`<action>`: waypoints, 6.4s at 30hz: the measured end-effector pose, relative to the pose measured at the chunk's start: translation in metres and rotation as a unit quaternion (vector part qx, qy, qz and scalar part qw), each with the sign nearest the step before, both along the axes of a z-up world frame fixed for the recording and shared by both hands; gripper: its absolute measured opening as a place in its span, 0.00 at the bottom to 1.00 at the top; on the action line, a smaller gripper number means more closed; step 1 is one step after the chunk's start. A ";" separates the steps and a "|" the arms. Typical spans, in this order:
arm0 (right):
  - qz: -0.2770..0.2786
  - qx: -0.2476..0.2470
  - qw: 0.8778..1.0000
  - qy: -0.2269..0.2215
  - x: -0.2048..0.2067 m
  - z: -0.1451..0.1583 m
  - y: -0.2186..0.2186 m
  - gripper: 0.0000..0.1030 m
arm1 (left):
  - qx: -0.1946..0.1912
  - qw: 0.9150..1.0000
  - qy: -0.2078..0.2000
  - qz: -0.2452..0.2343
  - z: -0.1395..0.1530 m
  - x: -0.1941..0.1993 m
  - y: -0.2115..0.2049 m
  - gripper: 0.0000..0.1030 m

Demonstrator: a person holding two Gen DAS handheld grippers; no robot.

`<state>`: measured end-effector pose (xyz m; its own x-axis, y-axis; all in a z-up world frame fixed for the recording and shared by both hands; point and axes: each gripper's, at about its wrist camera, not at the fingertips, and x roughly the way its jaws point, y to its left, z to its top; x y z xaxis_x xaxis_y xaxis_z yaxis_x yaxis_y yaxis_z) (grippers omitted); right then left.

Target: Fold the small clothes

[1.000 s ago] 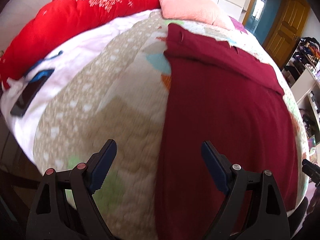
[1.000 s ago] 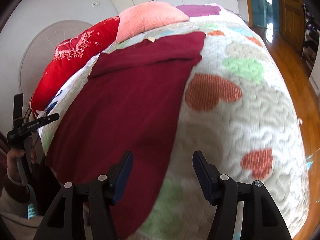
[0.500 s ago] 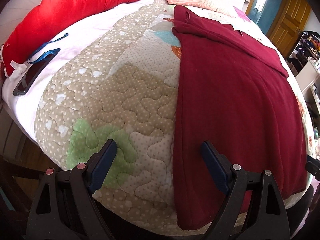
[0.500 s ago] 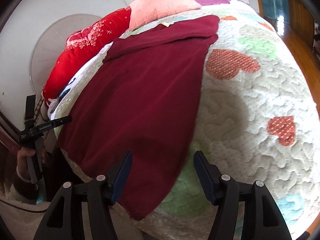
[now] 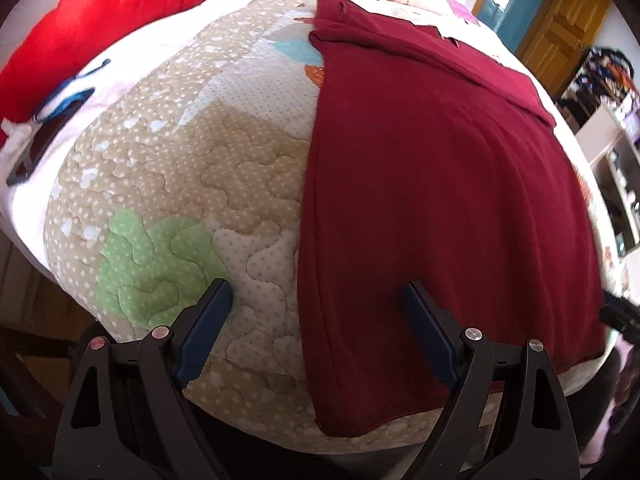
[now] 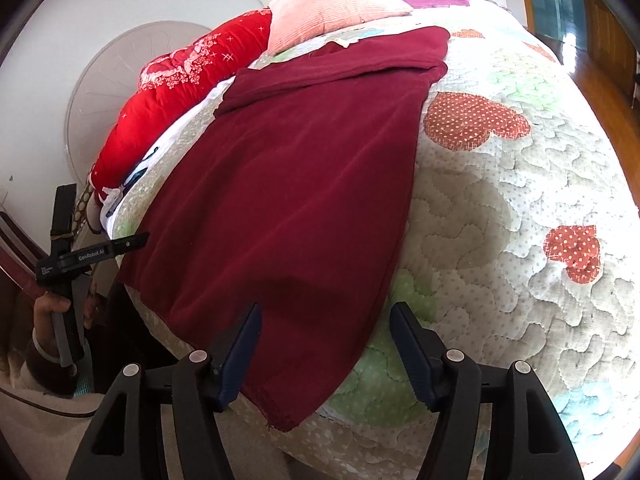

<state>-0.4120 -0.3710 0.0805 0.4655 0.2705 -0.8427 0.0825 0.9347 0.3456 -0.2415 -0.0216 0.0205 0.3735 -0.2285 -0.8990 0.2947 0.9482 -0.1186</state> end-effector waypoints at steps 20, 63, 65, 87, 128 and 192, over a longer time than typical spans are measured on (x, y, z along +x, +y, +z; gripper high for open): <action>0.033 0.081 0.996 -0.005 -0.011 -0.006 -0.007 0.68 | 0.002 1.000 0.018 0.005 -0.006 0.011 -0.008 0.89; 0.013 0.219 0.952 -0.211 0.152 0.068 -0.065 0.11 | -0.183 0.982 -0.024 -0.042 0.095 0.166 -0.044 0.07; -0.028 0.214 0.952 -0.216 0.184 0.065 -0.089 0.11 | -0.178 0.983 -0.041 -0.029 0.101 0.206 -0.063 0.07; -0.064 -0.049 0.990 -0.119 0.312 0.023 -0.102 0.48 | -0.111 0.993 -0.040 0.015 0.058 0.308 -0.132 0.62; -0.054 -0.139 0.988 -0.029 0.249 -0.011 -0.039 0.58 | -0.011 0.998 -0.059 0.032 0.037 0.220 -0.105 0.65; -0.006 -0.116 0.992 -0.039 0.409 -0.035 0.038 0.35 | -0.110 0.991 -0.038 0.067 0.005 0.243 -0.051 0.72</action>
